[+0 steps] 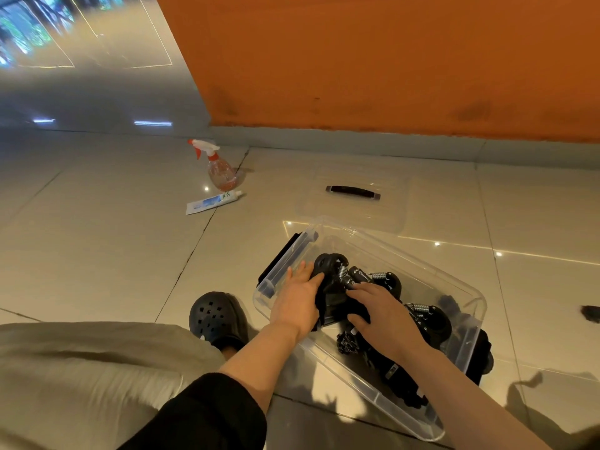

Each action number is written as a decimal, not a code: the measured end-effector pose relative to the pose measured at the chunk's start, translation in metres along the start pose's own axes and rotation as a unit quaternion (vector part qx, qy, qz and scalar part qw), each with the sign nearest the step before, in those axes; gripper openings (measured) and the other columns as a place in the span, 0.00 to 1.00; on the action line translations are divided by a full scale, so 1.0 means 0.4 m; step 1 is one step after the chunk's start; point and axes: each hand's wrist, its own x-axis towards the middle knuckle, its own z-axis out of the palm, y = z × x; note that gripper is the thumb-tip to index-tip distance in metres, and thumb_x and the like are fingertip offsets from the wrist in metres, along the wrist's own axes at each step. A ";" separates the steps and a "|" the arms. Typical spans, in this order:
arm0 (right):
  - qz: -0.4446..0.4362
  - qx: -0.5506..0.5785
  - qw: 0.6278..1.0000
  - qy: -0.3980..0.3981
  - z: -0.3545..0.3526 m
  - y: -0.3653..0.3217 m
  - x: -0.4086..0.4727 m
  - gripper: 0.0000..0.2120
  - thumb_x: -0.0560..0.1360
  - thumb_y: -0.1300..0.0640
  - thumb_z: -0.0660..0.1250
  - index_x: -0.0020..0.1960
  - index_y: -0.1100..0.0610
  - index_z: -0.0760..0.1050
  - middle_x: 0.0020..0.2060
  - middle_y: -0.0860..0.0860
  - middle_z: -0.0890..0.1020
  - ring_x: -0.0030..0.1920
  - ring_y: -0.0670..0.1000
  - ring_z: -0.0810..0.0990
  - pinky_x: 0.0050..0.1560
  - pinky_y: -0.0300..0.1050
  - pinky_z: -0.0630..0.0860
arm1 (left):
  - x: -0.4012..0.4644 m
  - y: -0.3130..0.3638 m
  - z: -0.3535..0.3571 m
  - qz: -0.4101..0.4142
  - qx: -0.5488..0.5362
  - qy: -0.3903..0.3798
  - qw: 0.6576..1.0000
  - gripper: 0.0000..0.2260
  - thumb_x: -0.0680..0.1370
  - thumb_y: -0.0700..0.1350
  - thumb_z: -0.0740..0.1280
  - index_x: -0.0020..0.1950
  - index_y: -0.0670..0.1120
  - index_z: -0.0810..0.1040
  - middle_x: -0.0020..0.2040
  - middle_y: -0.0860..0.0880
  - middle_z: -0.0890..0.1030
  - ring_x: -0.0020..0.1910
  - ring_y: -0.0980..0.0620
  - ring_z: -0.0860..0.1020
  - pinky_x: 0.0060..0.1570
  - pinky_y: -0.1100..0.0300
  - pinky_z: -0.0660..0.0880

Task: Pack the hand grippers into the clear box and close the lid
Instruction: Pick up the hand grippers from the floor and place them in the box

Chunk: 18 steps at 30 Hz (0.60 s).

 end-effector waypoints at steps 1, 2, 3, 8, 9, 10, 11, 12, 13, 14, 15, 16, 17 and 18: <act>0.004 0.004 1.000 0.001 -0.002 0.001 -0.003 0.23 0.78 0.51 0.63 0.72 0.50 0.66 0.72 0.45 0.65 0.73 0.46 0.59 0.72 0.42 0.58 | -0.002 0.001 0.000 -0.005 0.010 0.005 1.000 0.30 0.75 0.37 0.65 0.75 0.49 0.60 0.77 0.46 0.58 0.78 0.49 0.50 0.73 0.55 0.38; 0.007 0.007 1.000 0.002 -0.004 0.002 -0.005 0.23 0.78 0.51 0.63 0.72 0.50 0.65 0.72 0.45 0.65 0.73 0.46 0.59 0.72 0.42 0.58 | -0.003 0.003 -0.001 -0.013 0.017 0.006 1.000 0.32 0.75 0.36 0.65 0.76 0.49 0.58 0.77 0.47 0.59 0.78 0.49 0.51 0.73 0.55 0.39; 0.010 0.009 1.000 0.001 -0.006 0.003 -0.008 0.23 0.78 0.51 0.63 0.72 0.50 0.65 0.72 0.45 0.65 0.74 0.46 0.59 0.72 0.42 0.58 | -0.004 0.006 -0.004 -0.023 0.022 -0.001 0.999 0.33 0.75 0.36 0.65 0.76 0.48 0.57 0.77 0.47 0.58 0.77 0.50 0.51 0.74 0.54 0.40; 0.006 -0.001 1.000 -0.020 -0.016 0.007 -0.023 0.24 0.78 0.50 0.61 0.73 0.49 0.63 0.74 0.45 0.62 0.75 0.45 0.57 0.73 0.41 0.54 | -0.013 0.018 -0.005 -0.059 0.036 -0.054 0.996 0.36 0.74 0.39 0.68 0.77 0.48 0.53 0.76 0.46 0.58 0.75 0.47 0.59 0.73 0.50 0.61; 0.006 -0.002 1.000 -0.024 -0.017 0.008 -0.026 0.24 0.78 0.50 0.61 0.73 0.49 0.63 0.74 0.45 0.62 0.75 0.45 0.56 0.73 0.41 0.54 | -0.015 0.020 -0.004 -0.065 0.035 -0.060 0.995 0.37 0.73 0.38 0.68 0.77 0.49 0.52 0.76 0.46 0.58 0.74 0.47 0.61 0.71 0.50 0.66; 0.006 -0.002 1.000 -0.026 -0.018 0.009 -0.028 0.24 0.79 0.50 0.61 0.73 0.49 0.63 0.75 0.45 0.61 0.75 0.45 0.56 0.73 0.41 0.54 | -0.017 0.022 -0.004 -0.068 0.037 -0.069 0.995 0.38 0.73 0.38 0.68 0.77 0.49 0.51 0.77 0.47 0.56 0.74 0.47 0.61 0.69 0.50 0.68; 0.006 0.000 1.000 -0.027 -0.018 0.010 -0.031 0.24 0.78 0.49 0.61 0.73 0.49 0.63 0.75 0.44 0.61 0.75 0.45 0.57 0.73 0.41 0.54 | -0.019 0.024 -0.006 -0.071 0.041 -0.083 0.993 0.38 0.74 0.37 0.67 0.78 0.49 0.49 0.78 0.47 0.54 0.74 0.46 0.62 0.68 0.50 0.69; 0.007 0.002 1.000 -0.028 -0.019 0.010 -0.033 0.24 0.78 0.49 0.61 0.73 0.49 0.63 0.75 0.44 0.60 0.75 0.45 0.57 0.73 0.41 0.54 | -0.020 0.026 -0.010 -0.076 0.043 -0.099 0.991 0.38 0.74 0.37 0.66 0.78 0.49 0.48 0.78 0.47 0.51 0.73 0.46 0.63 0.67 0.50 0.70; 0.006 0.004 1.000 -0.029 -0.019 0.011 -0.035 0.24 0.78 0.49 0.61 0.73 0.49 0.63 0.75 0.44 0.60 0.75 0.46 0.57 0.73 0.42 0.54 | -0.021 0.029 -0.015 -0.083 0.044 -0.116 0.989 0.38 0.75 0.36 0.65 0.78 0.49 0.47 0.79 0.46 0.50 0.72 0.46 0.66 0.66 0.50 0.71; 0.006 0.005 0.999 -0.031 -0.020 0.011 -0.038 0.24 0.79 0.49 0.61 0.73 0.49 0.62 0.75 0.44 0.60 0.75 0.46 0.57 0.73 0.42 0.54 | -0.021 0.030 -0.019 -0.087 0.044 -0.129 0.987 0.37 0.75 0.35 0.64 0.78 0.48 0.47 0.79 0.46 0.50 0.70 0.45 0.68 0.65 0.50 0.72; 0.005 0.004 0.999 -0.033 -0.021 0.011 -0.040 0.24 0.79 0.49 0.61 0.74 0.49 0.62 0.75 0.45 0.60 0.75 0.46 0.56 0.73 0.42 0.54 | -0.021 0.031 -0.023 -0.090 0.044 -0.136 0.986 0.37 0.75 0.35 0.63 0.78 0.48 0.47 0.79 0.46 0.51 0.69 0.45 0.70 0.64 0.50 0.73; 0.003 0.002 0.999 -0.035 -0.022 0.010 -0.042 0.24 0.79 0.49 0.61 0.74 0.49 0.62 0.75 0.45 0.59 0.75 0.46 0.56 0.74 0.43 0.53 | -0.022 0.032 -0.026 -0.092 0.044 -0.141 0.985 0.36 0.76 0.34 0.63 0.78 0.48 0.47 0.78 0.46 0.51 0.69 0.45 0.70 0.64 0.51 0.73; 0.001 0.001 0.999 -0.035 -0.023 0.010 -0.043 0.25 0.79 0.49 0.61 0.74 0.49 0.62 0.75 0.45 0.59 0.75 0.46 0.56 0.74 0.43 0.53 | -0.022 0.034 -0.029 -0.092 0.043 -0.144 0.984 0.36 0.76 0.34 0.63 0.78 0.48 0.47 0.79 0.46 0.51 0.69 0.45 0.70 0.65 0.51 0.72; -0.001 0.000 0.999 -0.036 -0.025 0.010 -0.044 0.25 0.78 0.49 0.61 0.74 0.49 0.62 0.75 0.45 0.59 0.75 0.46 0.56 0.74 0.43 0.53 | -0.023 0.036 -0.031 -0.093 0.042 -0.147 0.984 0.36 0.76 0.34 0.62 0.78 0.48 0.47 0.79 0.46 0.51 0.69 0.45 0.69 0.65 0.51 0.72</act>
